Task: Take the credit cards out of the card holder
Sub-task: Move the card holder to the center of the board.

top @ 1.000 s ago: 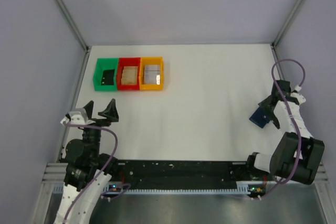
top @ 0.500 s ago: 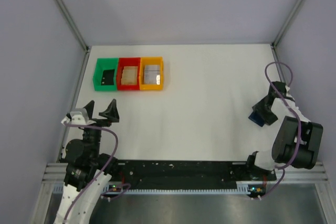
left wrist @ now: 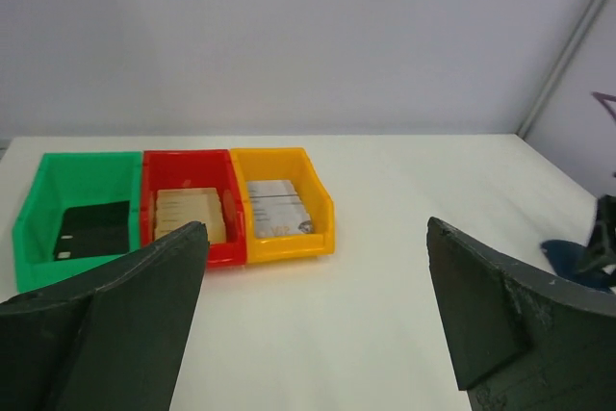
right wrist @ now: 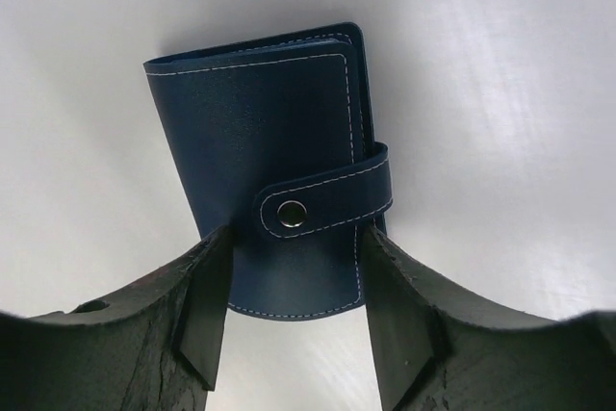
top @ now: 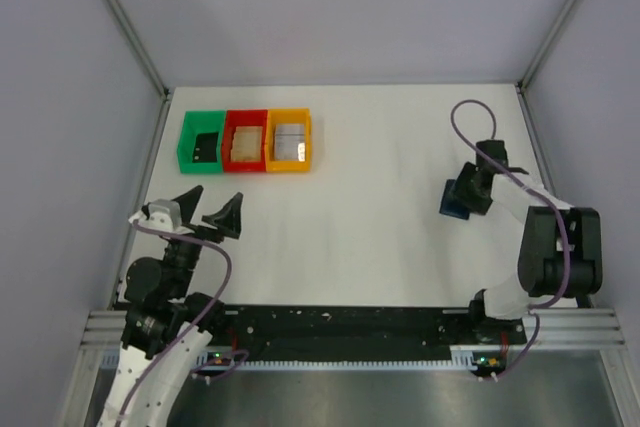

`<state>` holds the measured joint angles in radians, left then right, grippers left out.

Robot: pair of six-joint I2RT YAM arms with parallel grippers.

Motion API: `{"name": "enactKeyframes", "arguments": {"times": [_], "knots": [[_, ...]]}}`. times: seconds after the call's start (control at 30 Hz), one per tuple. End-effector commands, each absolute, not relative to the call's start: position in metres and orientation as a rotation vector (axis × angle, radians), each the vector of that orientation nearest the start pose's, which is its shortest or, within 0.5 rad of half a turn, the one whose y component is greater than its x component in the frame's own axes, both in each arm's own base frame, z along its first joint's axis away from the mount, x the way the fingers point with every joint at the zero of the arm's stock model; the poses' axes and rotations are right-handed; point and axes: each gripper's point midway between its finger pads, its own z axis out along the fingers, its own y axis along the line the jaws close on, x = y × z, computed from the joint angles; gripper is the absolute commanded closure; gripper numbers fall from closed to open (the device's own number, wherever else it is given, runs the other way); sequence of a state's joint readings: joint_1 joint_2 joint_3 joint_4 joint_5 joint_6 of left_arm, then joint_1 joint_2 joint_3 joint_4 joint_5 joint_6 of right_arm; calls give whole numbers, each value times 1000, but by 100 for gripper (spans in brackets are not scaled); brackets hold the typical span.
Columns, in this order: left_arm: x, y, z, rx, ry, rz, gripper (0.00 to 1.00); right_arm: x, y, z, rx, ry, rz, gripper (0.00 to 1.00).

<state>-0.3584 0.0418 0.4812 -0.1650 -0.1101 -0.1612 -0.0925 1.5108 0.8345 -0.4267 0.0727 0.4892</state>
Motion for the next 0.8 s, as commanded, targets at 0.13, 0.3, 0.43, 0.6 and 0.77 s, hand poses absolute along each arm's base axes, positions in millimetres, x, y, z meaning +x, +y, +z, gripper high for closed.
{"name": "enactKeyframes", "arguments": {"times": [0.13, 0.3, 0.43, 0.6, 0.77], "knots": [[199, -124, 319, 175, 1425, -709, 1, 303, 128, 34, 181, 2699, 364, 53], [212, -170, 279, 148, 1658, -995, 2, 296, 190, 53, 43, 2644, 427, 55], [221, -198, 237, 55, 1835, -1107, 2, 291, 214, 70, -112, 2601, 349, 47], [230, -224, 204, -56, 1957, -1100, 2, 292, 193, 88, -116, 2544, 128, 28], [237, -231, 173, -146, 2075, -1092, 2, 298, 188, 93, -135, 2507, 14, 34]]}}
